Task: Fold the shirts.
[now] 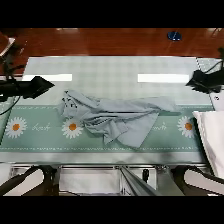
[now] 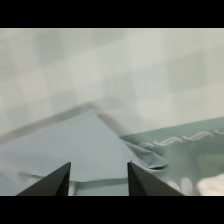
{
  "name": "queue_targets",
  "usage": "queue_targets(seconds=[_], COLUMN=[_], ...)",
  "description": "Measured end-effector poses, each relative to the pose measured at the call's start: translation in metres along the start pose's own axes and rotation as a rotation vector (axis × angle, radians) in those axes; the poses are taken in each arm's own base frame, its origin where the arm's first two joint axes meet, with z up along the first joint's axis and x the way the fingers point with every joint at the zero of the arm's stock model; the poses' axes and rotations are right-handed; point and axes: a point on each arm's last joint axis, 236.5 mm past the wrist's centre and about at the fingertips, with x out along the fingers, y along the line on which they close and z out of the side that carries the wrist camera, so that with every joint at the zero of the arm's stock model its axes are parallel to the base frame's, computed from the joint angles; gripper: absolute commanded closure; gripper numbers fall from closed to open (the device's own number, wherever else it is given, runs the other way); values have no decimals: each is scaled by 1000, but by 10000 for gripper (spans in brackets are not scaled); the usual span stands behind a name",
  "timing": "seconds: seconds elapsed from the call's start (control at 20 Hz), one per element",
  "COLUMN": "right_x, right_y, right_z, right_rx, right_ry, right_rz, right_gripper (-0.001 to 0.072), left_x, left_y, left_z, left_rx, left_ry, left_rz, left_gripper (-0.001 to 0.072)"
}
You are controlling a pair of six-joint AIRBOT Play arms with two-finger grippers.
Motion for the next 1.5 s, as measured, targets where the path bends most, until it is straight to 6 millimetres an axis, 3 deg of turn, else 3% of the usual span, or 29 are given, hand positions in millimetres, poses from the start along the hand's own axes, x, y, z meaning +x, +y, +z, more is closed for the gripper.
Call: queue_targets(seconds=[0.15,0.35,0.5,0.6,0.75,1.05,1.1,1.15,1.2,1.5], right_x=[-12,3,17,21,24,26,26,26,26,51], right_y=[-41,-62,-64,-64,-63,-63,-63,-63,-63,-64], right_z=[-22,-68,-92,-100,-106,-111,-111,-112,-112,-123], right_rx=[87,170,196,200,198,188,187,185,185,216], right_ry=[-27,-44,-29,-19,-12,2,2,2,5,100], right_rz=[-50,-56,-36,-29,-21,-17,-17,-18,-20,12], right_gripper=[305,305,305,305,305,305,305,305,305,305], left_x=[-7,21,45,60,77,103,108,114,120,127], left_y=[11,-21,-44,-53,-59,-63,-66,-67,-67,-100], left_z=[-62,-175,-219,-235,-248,-252,-251,-249,-246,-220], left_rx=[-81,-184,-213,-203,-207,-252,-252,-239,-217,-119], left_ry=[138,373,412,413,412,431,430,425,415,381], left_rz=[-19,-179,-235,-234,-215,-181,-178,-169,-155,-221], left_gripper=[199,199,200,200,200,202,268,552,684,690])
